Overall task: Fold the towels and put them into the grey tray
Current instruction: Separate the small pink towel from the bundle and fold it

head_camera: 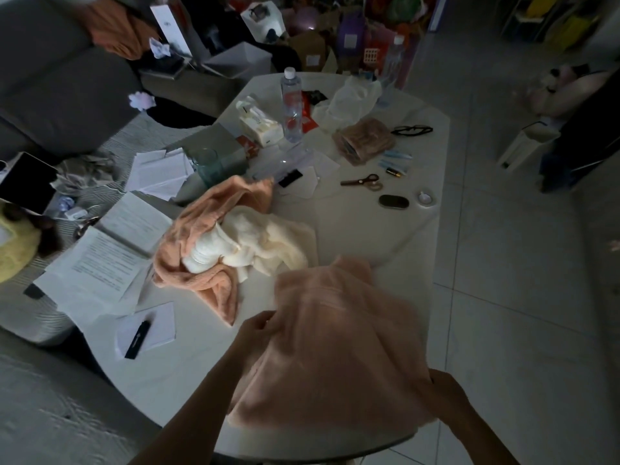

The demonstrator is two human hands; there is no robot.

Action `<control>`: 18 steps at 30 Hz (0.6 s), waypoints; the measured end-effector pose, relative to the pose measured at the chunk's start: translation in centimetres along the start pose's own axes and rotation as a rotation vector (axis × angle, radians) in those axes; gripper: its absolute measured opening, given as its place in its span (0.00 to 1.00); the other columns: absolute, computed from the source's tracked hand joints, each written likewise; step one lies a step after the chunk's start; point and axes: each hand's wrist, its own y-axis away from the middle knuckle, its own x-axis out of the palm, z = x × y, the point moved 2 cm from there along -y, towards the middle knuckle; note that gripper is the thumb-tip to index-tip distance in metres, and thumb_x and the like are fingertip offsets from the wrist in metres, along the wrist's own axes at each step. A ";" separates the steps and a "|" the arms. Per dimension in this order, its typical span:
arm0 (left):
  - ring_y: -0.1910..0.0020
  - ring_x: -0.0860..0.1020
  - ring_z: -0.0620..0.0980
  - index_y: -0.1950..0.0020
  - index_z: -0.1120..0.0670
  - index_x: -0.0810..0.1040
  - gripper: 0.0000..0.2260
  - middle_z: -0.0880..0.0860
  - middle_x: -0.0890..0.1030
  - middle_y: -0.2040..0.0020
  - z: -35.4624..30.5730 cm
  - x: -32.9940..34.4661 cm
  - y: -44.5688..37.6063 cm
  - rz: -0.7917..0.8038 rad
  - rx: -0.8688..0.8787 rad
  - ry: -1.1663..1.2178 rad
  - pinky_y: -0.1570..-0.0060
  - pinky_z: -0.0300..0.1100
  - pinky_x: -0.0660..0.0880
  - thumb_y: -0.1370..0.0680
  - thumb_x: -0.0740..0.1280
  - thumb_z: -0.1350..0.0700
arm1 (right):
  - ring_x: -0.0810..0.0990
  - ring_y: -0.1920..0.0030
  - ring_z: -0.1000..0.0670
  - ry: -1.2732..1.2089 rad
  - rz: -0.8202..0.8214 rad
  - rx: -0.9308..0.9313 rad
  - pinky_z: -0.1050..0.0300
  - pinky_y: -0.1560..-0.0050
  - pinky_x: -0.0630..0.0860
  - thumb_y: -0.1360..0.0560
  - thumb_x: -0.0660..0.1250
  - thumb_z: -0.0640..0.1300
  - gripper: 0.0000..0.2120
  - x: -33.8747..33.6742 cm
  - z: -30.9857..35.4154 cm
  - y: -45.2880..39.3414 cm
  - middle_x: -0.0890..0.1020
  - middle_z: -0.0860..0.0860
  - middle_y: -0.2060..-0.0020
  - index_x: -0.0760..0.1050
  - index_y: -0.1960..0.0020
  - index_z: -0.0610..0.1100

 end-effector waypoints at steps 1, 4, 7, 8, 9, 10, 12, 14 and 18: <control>0.52 0.84 0.46 0.48 0.46 0.86 0.09 0.50 0.87 0.51 -0.3 -0.1 0.5 0.066 0.066 -0.016 0.53 0.38 0.81 0.23 0.70 0.59 | 0.80 0.56 0.49 0.039 -0.012 0.007 0.52 0.50 0.78 0.22 0.64 0.50 0.07 -0.2 -0.7 -0.2 0.81 0.49 0.54 0.76 0.51 0.47; 0.59 0.82 0.41 0.56 0.45 0.84 0.17 0.50 0.84 0.56 0.3 -1.4 0.6 -0.108 0.205 -0.092 0.59 0.30 0.75 0.26 0.69 0.69 | 0.78 0.60 0.53 0.082 -0.058 0.038 0.56 0.57 0.76 0.25 0.65 0.47 0.06 -0.5 -2.0 -0.7 0.81 0.49 0.54 0.77 0.51 0.45; 0.58 0.80 0.54 0.56 0.54 0.81 0.08 0.53 0.81 0.57 1.9 -3.6 0.4 -0.326 0.136 -0.124 0.60 0.43 0.75 0.26 0.71 0.67 | 0.80 0.58 0.51 -0.008 -0.120 0.047 0.58 0.63 0.75 0.28 0.70 0.48 0.18 -0.5 -1.1 -0.7 0.80 0.51 0.55 0.73 0.39 0.45; 0.57 0.80 0.56 0.56 0.57 0.80 0.04 0.55 0.81 0.56 2.4 -4.1 0.1 -0.294 0.081 -0.115 0.59 0.44 0.75 0.26 0.71 0.65 | 0.81 0.54 0.48 -0.009 -0.145 0.021 0.57 0.60 0.75 0.28 0.71 0.50 0.23 -0.2 -0.4 -0.6 0.80 0.49 0.51 0.71 0.36 0.46; 0.56 0.79 0.57 0.55 0.58 0.79 0.02 0.57 0.81 0.54 2.8 -4.4 -0.2 -0.233 0.004 -0.110 0.59 0.45 0.74 0.25 0.70 0.63 | 0.81 0.48 0.45 0.024 -0.175 -0.014 0.55 0.56 0.76 0.28 0.71 0.53 0.27 0.1 0.4 -0.5 0.79 0.46 0.45 0.69 0.34 0.46; 0.57 0.78 0.56 0.53 0.58 0.78 0.02 0.57 0.81 0.54 3.1 -4.5 -0.5 -0.172 -0.081 -0.105 0.61 0.44 0.73 0.24 0.69 0.60 | 0.79 0.44 0.43 0.075 -0.201 -0.049 0.53 0.52 0.76 0.28 0.71 0.54 0.29 0.4 1.3 -0.4 0.76 0.44 0.41 0.68 0.31 0.46; 0.65 0.76 0.51 0.49 0.57 0.75 0.11 0.55 0.79 0.57 3.0 -4.6 -1.3 -0.142 -0.235 -0.087 0.70 0.39 0.68 0.20 0.66 0.49 | 0.76 0.40 0.42 0.195 -0.212 -0.135 0.50 0.46 0.76 0.26 0.68 0.54 0.29 1.2 3.4 0.1 0.72 0.43 0.37 0.65 0.29 0.45; 0.75 0.71 0.47 0.46 0.58 0.75 0.21 0.54 0.77 0.65 2.5 -4.5 -2.4 -0.126 -0.318 -0.006 0.76 0.35 0.63 0.19 0.60 0.39 | 0.75 0.39 0.43 0.284 -0.177 -0.248 0.49 0.42 0.75 0.24 0.68 0.54 0.30 2.2 5.5 0.4 0.70 0.44 0.34 0.63 0.27 0.44; 0.52 0.84 0.57 0.39 0.59 0.77 0.21 0.60 0.84 0.49 1.3 -4.1 -5.4 -0.043 -0.251 0.328 0.51 0.49 0.82 0.21 0.67 0.43 | 0.75 0.39 0.46 0.286 -0.167 -0.423 0.48 0.40 0.74 0.25 0.65 0.62 0.26 4.6 9.9 1.1 0.73 0.50 0.37 0.67 0.32 0.51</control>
